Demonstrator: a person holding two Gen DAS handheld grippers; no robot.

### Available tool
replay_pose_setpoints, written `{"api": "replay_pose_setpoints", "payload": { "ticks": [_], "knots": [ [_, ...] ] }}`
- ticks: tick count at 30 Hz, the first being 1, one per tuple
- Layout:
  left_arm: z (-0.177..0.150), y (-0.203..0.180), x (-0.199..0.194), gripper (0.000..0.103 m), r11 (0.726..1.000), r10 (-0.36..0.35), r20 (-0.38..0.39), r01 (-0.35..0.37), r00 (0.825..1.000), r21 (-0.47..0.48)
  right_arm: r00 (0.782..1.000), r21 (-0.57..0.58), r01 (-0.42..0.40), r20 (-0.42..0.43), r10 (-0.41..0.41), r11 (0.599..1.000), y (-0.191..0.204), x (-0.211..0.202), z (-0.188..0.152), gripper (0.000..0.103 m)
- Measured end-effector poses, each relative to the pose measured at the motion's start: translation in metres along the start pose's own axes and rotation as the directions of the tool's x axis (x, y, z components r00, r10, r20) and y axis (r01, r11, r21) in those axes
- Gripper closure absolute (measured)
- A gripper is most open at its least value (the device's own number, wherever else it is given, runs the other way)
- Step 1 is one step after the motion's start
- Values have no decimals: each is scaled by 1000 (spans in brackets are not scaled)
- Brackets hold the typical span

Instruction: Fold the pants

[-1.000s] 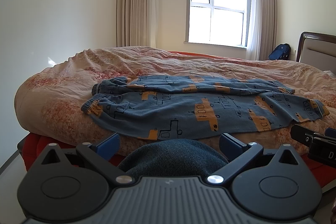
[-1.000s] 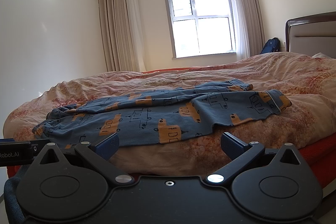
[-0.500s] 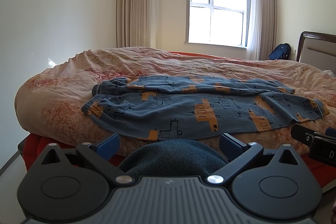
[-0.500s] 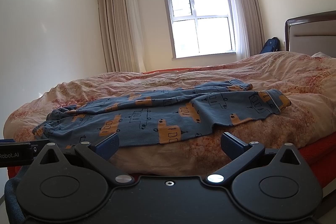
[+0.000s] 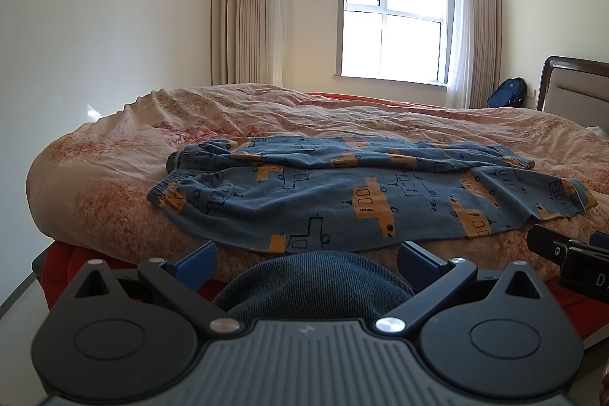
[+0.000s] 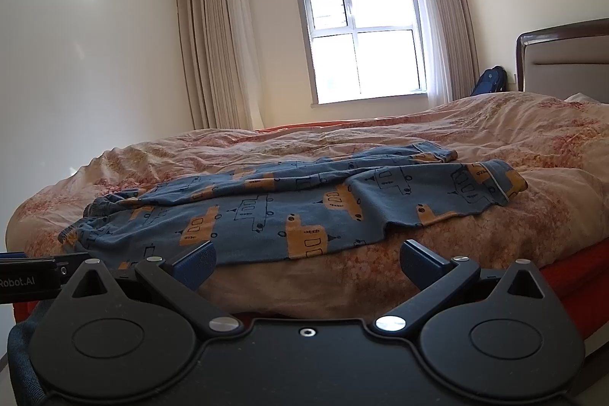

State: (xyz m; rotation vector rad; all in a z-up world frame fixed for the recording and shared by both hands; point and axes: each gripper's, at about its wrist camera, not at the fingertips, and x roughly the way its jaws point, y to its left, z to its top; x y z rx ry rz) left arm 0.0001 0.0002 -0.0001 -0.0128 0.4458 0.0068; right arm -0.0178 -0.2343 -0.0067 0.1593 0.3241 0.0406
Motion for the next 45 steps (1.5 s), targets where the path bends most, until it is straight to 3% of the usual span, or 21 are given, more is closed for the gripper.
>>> {"api": "replay_pose_setpoints", "payload": {
  "ticks": [24,29,34,45],
  "knots": [
    [-2,0,5,0,1000,-30,-15,31,999,8,1000,6,-3,-8,3,1000,0,1,1,0],
    [2,4,9,0,999,-50,-12,50,999,5,999,-24,-39,-36,38,999,-2,14,12,0],
    [14,8,10,0,1000,-30,19,30,999,7,995,29,-34,-92,36,999,-14,30,27,0],
    [29,4,26,0,999,-36,-14,36,999,12,993,33,-30,-116,33,999,-23,44,37,0]
  ]
}}
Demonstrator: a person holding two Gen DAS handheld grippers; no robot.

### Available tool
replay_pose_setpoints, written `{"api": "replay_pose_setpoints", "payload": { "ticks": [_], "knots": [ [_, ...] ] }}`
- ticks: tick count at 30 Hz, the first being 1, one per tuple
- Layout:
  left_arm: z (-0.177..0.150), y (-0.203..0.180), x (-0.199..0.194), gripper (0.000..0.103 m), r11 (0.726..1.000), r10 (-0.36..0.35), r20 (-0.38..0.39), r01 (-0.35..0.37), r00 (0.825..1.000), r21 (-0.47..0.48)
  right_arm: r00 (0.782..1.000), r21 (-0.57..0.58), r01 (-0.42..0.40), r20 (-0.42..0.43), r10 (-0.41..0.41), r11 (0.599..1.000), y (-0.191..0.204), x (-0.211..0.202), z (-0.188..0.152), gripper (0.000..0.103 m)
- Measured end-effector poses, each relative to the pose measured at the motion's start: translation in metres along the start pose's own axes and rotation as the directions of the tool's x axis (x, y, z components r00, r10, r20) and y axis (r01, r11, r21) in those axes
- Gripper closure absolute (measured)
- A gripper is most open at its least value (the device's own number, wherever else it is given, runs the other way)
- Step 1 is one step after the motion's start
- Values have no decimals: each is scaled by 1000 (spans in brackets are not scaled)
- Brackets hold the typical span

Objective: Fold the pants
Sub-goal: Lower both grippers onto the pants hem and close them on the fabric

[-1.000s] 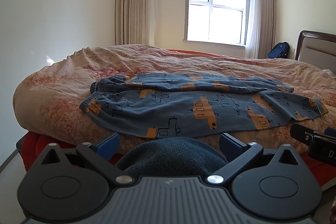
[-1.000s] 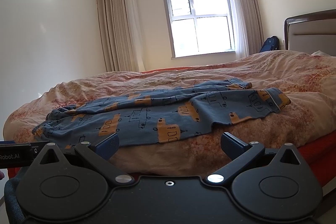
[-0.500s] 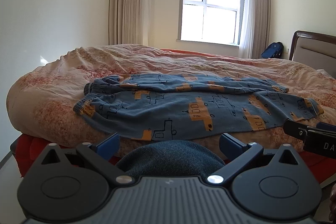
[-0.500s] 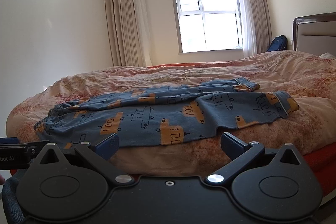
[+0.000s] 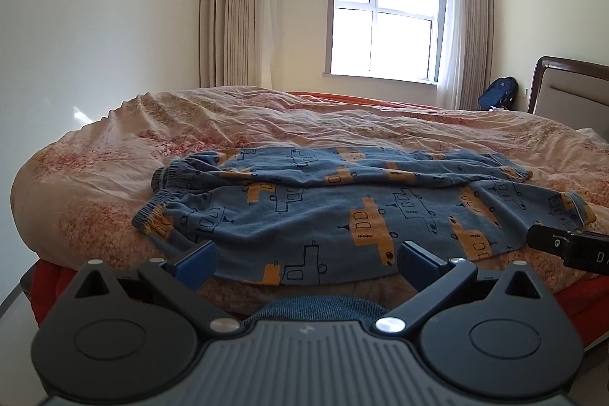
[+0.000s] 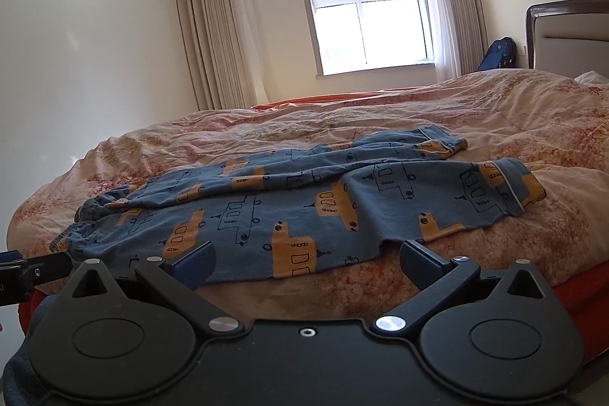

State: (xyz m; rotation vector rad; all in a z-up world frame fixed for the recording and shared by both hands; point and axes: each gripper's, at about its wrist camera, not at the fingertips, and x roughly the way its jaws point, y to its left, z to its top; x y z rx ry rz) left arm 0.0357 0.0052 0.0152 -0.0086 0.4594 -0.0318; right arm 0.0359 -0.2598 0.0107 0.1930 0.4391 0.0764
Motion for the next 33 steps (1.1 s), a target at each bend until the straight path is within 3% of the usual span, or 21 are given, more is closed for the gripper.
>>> {"api": "replay_pose_setpoints", "payload": {
  "ticks": [9,14,18,21,26,33],
  "knots": [
    [17,1,26,0,1000,-23,-38,23,999,-3,1000,-33,-6,29,7,999,-7,18,11,0],
    [44,12,65,0,1000,-6,-97,7,995,4,995,-82,-70,67,76,994,-9,36,25,0],
    [64,26,105,0,998,62,-160,-59,985,22,992,-152,-74,92,88,986,-12,59,42,0],
    [74,41,130,0,998,64,-171,-65,983,0,989,-190,-93,100,113,977,-17,81,54,0],
    [87,64,167,0,996,82,-197,-90,977,-31,993,-263,-71,71,93,962,-17,122,69,0],
    [103,86,208,0,991,135,-178,-132,975,26,978,-361,-207,-36,208,909,-5,182,88,0]
  ]
}}
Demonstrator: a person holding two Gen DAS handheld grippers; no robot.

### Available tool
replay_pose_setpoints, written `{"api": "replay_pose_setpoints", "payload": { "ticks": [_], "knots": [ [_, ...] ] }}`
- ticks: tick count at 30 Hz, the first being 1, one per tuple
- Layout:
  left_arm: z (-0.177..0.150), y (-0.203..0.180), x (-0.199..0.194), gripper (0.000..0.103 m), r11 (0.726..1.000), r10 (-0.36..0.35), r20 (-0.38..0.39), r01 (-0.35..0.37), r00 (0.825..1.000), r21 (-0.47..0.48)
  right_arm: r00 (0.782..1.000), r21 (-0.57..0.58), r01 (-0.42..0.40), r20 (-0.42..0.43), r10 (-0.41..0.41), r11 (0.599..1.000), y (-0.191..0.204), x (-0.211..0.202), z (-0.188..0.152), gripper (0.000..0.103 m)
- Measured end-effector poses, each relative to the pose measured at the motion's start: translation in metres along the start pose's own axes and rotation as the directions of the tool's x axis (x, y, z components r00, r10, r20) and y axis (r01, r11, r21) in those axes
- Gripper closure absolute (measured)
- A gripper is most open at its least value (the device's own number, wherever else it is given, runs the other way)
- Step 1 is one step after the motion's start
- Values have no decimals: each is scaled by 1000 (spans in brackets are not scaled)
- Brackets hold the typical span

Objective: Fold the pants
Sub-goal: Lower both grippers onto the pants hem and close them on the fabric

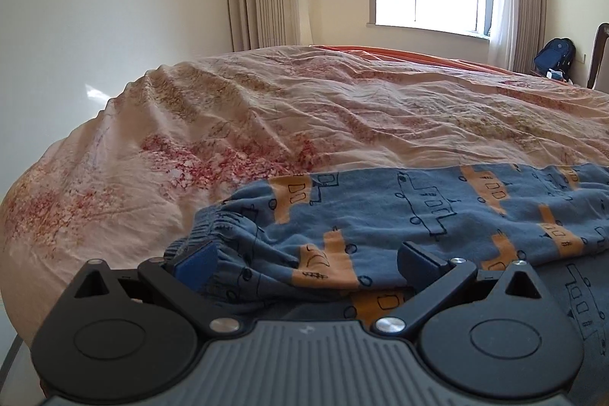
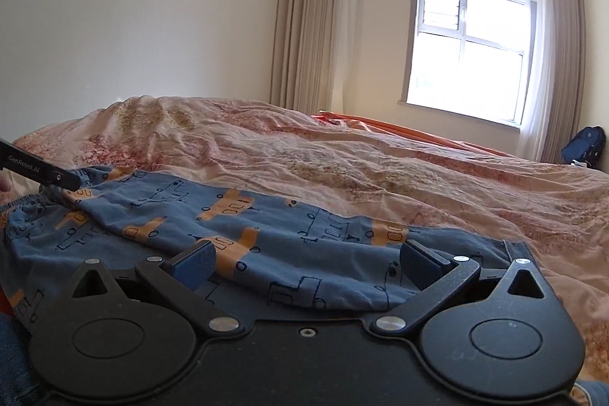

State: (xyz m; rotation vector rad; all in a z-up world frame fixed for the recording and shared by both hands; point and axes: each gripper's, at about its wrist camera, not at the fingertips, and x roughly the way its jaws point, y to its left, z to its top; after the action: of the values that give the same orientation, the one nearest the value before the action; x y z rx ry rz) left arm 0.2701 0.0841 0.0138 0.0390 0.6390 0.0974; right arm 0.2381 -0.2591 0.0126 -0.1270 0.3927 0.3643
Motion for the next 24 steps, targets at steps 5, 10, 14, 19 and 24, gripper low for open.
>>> {"api": "replay_pose_setpoints", "payload": {
  "ticks": [5,10,14,19,24],
  "knots": [
    [21,10,31,0,998,17,36,-19,999,57,992,-51,-113,-62,110,992,-5,50,25,0],
    [44,22,73,0,997,-28,-6,28,1000,77,979,-128,-186,-109,173,974,-8,104,48,0],
    [58,31,95,0,982,-126,37,120,991,149,927,-207,-346,-229,298,915,-6,149,60,0],
    [73,37,121,0,930,-254,32,235,967,283,873,-270,-452,-332,358,850,-6,188,66,0],
    [73,39,151,0,878,-316,-122,339,941,339,812,-100,-497,-402,422,862,-30,224,71,0]
  ]
}}
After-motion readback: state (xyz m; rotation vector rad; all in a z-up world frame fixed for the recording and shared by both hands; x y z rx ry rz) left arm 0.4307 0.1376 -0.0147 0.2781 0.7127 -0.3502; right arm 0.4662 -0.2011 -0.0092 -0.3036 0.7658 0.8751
